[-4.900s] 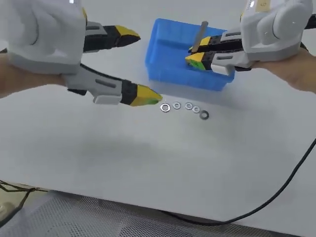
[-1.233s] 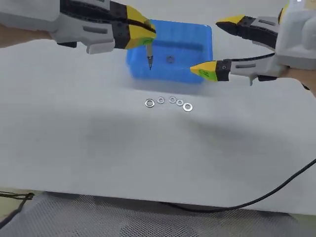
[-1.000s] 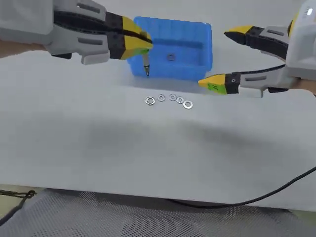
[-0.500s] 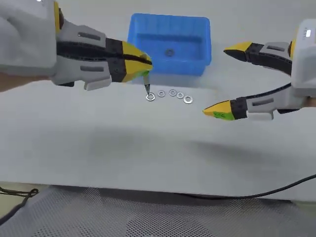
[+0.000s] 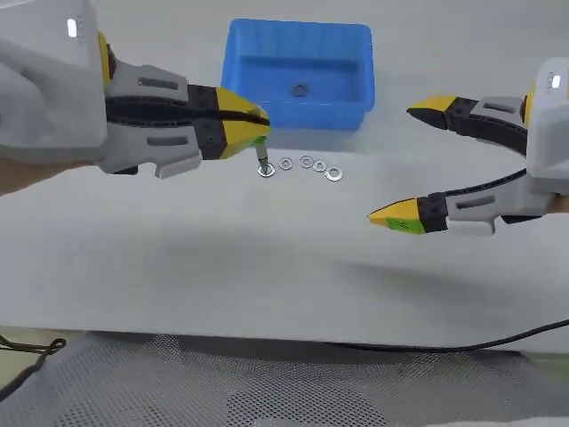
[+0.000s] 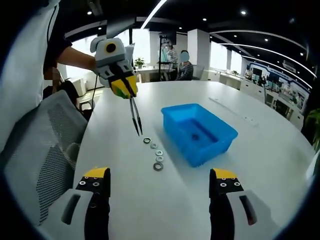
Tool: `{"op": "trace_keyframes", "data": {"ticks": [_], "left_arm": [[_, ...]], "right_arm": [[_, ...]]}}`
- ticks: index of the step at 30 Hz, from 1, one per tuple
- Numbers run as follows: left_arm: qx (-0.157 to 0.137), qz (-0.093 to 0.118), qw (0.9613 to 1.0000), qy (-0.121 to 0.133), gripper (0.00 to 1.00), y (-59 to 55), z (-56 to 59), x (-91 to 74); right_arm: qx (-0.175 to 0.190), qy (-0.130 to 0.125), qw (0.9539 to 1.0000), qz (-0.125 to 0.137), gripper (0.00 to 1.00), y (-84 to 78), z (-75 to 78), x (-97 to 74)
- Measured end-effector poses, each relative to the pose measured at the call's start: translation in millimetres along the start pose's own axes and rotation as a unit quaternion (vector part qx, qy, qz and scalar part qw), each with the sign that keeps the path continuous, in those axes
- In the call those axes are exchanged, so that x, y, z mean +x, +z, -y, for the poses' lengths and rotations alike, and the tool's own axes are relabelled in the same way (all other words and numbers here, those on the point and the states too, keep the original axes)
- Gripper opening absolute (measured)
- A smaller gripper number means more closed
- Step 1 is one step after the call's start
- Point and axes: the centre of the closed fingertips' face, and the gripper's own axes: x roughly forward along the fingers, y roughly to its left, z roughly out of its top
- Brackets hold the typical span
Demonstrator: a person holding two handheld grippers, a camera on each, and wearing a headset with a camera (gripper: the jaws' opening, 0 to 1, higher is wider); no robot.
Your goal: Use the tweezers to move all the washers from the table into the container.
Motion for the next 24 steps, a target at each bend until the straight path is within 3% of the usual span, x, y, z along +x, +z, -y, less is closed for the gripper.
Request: {"op": "trace_keyframes", "data": {"ticks": [9, 18, 24], "left_arm": [[0.0, -0.005, 1.0, -0.007, 0.05, -10.6, -3.1, 7.2], [0.004, -0.008, 0.9999, -0.01, 0.05, -14.9, -4.5, 11.7], [-0.01, -0.007, 0.9999, -0.008, 0.05, -16.7, -4.3, 9.7]], "right_arm": [[0.007, 0.003, 1.0, -0.004, 0.82, -4.6, -2.4, -1.2], [0.009, 0.002, 0.9999, -0.009, 0.81, -9.0, 0.8, -2.2], [0.011, 0.005, 0.9999, -0.009, 0.81, -7.4, 2.3, -0.6]]}}
